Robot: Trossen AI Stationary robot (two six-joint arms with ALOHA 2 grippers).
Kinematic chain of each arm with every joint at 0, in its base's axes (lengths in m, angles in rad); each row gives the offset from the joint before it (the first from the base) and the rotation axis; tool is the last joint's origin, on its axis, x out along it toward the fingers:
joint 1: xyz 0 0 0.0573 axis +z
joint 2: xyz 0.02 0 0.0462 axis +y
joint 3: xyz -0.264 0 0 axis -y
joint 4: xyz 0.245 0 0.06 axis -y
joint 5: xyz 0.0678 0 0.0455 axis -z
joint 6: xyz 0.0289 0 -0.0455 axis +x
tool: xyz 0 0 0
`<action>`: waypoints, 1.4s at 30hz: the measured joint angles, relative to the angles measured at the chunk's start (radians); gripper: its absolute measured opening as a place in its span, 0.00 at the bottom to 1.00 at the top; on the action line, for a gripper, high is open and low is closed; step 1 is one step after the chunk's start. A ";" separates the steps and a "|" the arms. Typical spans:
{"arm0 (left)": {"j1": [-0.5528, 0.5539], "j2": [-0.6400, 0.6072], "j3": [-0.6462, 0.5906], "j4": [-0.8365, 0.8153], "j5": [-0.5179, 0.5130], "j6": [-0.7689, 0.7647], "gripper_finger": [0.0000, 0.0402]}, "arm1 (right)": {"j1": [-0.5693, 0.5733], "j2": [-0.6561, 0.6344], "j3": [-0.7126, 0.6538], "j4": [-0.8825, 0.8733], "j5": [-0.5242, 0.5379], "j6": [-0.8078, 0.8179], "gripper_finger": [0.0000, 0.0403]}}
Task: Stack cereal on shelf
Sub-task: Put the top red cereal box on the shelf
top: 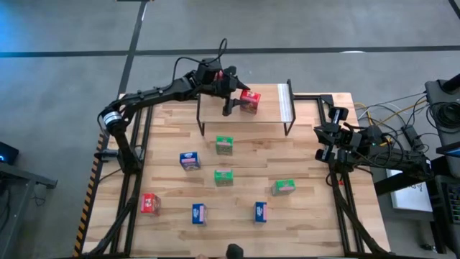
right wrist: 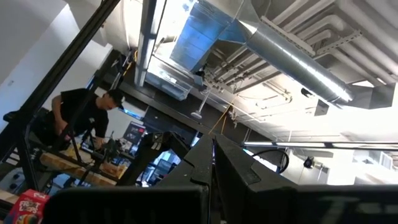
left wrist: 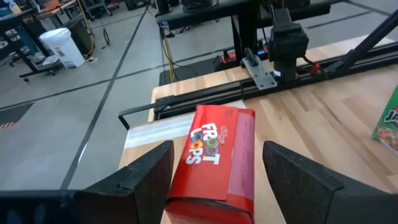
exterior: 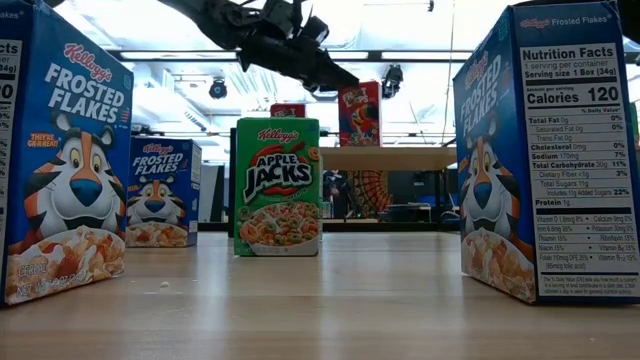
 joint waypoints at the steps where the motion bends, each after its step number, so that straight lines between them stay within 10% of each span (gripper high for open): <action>1: 0.000 -0.001 0.000 -0.006 0.000 0.000 0.57 | 0.000 0.000 0.000 0.000 0.000 0.000 0.02; 42: 0.000 -0.001 -0.002 0.037 -0.045 -0.037 0.70 | 0.000 0.000 0.000 0.005 0.000 -0.011 0.02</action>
